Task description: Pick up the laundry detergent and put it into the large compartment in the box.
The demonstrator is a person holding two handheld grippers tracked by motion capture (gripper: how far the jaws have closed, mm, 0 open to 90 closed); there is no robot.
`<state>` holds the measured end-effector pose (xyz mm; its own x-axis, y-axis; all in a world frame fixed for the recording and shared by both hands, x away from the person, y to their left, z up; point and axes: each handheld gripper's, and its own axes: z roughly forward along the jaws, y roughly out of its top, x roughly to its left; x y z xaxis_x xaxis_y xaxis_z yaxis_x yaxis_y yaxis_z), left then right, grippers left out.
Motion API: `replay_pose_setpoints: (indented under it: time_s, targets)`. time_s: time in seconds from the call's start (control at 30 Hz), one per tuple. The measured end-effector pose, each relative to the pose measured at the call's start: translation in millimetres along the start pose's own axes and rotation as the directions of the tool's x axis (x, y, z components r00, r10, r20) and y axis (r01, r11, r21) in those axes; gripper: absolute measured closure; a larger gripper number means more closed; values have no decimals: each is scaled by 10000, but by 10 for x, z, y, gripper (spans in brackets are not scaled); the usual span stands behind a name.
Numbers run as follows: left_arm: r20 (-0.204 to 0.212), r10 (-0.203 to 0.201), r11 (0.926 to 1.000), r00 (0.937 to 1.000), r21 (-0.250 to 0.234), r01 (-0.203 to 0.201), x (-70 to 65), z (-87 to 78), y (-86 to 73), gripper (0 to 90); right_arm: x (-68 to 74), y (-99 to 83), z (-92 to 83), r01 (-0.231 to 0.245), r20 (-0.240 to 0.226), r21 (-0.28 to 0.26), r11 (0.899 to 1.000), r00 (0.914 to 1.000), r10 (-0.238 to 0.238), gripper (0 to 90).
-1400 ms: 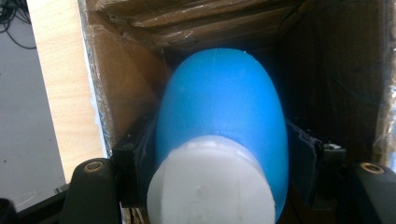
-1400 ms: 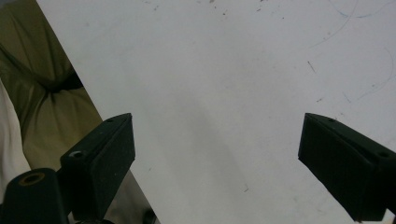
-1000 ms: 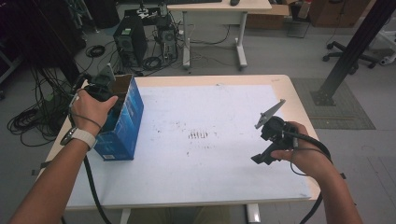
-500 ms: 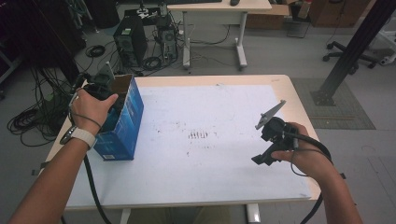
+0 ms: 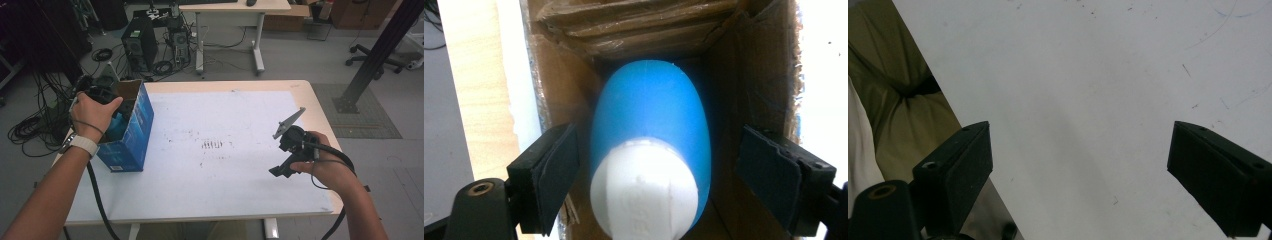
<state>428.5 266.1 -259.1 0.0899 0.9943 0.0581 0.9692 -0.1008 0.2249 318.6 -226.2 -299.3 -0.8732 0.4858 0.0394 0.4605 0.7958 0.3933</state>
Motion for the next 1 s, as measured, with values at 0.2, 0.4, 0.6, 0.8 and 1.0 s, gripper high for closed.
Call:
replay_pose_setpoints:
  time_s: [0.2, 0.4, 0.6, 0.8, 1.0]
  targets:
    - [-17, -7, 9999, 10000, -108, 6, 14, -74, -4, 154, 9, 4, -5, 33, 24, -9, 10000, 10000, -33, 110]
    - [223, -21, 9996, 9997, -270, 27, 22, -151, -6, 152, 19, 9, -17, 42, 33, -11, 10000, 10000, -42, 110]
    - [255, 113, 9992, 9996, -381, -103, 31, -236, -1, 132, 29, 10, -28, 55, 67, 0, 10000, 10000, -55, 110]
    - [232, 421, 9976, 9988, -565, -407, 20, -358, 7, 131, 31, 7, -33, 27, 70, 21, 10000, 10000, -27, 110]
    - [118, 785, 9940, 9968, -774, -773, -18, -501, 1, 124, 36, 12, -41, 34, 89, 21, 10000, 10000, -34, 110]
